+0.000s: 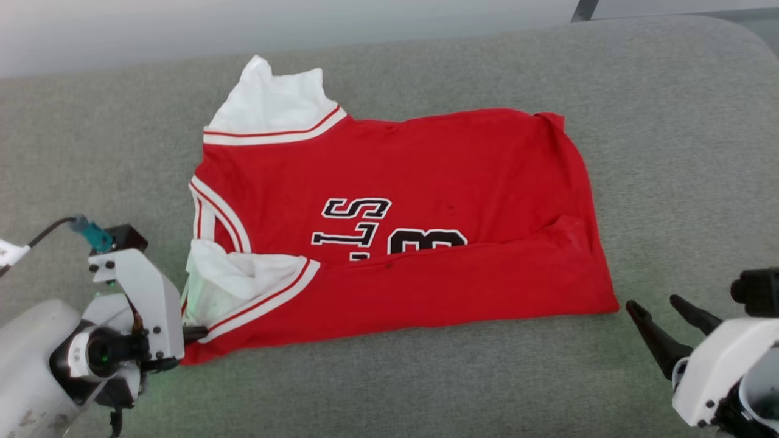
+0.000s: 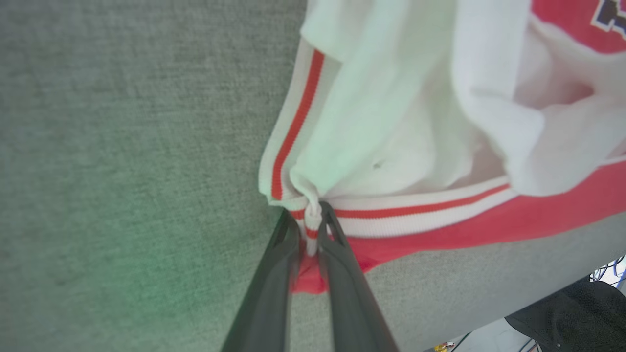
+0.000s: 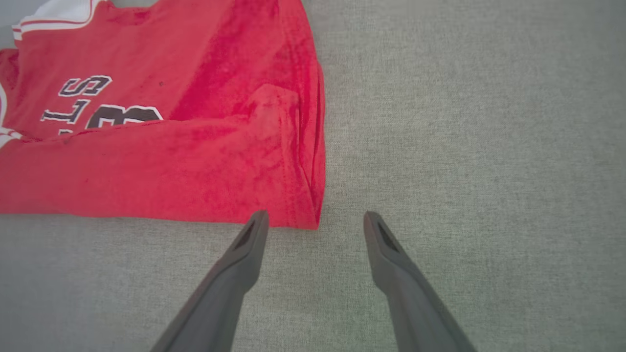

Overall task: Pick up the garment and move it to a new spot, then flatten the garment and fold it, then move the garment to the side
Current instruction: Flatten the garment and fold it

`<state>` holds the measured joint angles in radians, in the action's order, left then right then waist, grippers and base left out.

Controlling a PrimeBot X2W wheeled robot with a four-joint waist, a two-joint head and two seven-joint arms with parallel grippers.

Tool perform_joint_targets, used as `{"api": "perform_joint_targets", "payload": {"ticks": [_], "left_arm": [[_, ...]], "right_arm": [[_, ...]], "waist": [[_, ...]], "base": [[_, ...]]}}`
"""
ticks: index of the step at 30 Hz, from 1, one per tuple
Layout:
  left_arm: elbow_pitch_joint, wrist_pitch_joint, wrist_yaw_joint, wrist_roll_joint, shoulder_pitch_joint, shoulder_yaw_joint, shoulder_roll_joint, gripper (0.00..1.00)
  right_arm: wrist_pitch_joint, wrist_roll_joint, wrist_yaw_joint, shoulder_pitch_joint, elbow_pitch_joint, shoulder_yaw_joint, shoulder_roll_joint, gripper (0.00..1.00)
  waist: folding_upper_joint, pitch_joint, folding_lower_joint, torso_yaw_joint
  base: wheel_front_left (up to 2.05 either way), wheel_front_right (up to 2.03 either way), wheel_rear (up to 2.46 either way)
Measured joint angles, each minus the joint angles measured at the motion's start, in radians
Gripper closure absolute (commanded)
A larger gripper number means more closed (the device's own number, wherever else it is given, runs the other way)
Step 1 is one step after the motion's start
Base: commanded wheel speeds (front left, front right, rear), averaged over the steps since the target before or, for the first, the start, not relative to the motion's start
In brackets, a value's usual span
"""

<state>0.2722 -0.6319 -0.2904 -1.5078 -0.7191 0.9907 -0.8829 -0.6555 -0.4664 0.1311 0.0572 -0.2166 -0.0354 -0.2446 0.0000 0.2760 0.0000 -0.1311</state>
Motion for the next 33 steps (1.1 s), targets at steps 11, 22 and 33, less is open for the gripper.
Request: {"api": "perform_joint_targets", "payload": {"ticks": [11,22,33], "left_arm": [[-0.008,-0.001,0.000,0.031,-0.056,0.004,0.047,1.00],[0.018,0.008,0.027,0.047,-0.091,0.002,0.099,1.00],[0.071,0.003,0.044,0.028,-0.100,-0.013,0.116,1.00]], "right_arm": [[-0.103,0.011,0.000,0.141,0.149,0.017,-0.002,0.00],[-0.158,0.036,0.000,0.258,0.337,0.048,-0.007,1.00],[-0.209,0.012,0.000,0.301,0.361,0.060,-0.026,1.00]], "waist": [[0.0000,0.047,0.0000,0.054],[0.0000,0.075,0.0000,0.104],[0.0000,0.051,0.0000,0.104]], "base": [[0.00,0.00,0.00],[0.00,0.00,0.00],[0.00,0.00,0.00]]}}
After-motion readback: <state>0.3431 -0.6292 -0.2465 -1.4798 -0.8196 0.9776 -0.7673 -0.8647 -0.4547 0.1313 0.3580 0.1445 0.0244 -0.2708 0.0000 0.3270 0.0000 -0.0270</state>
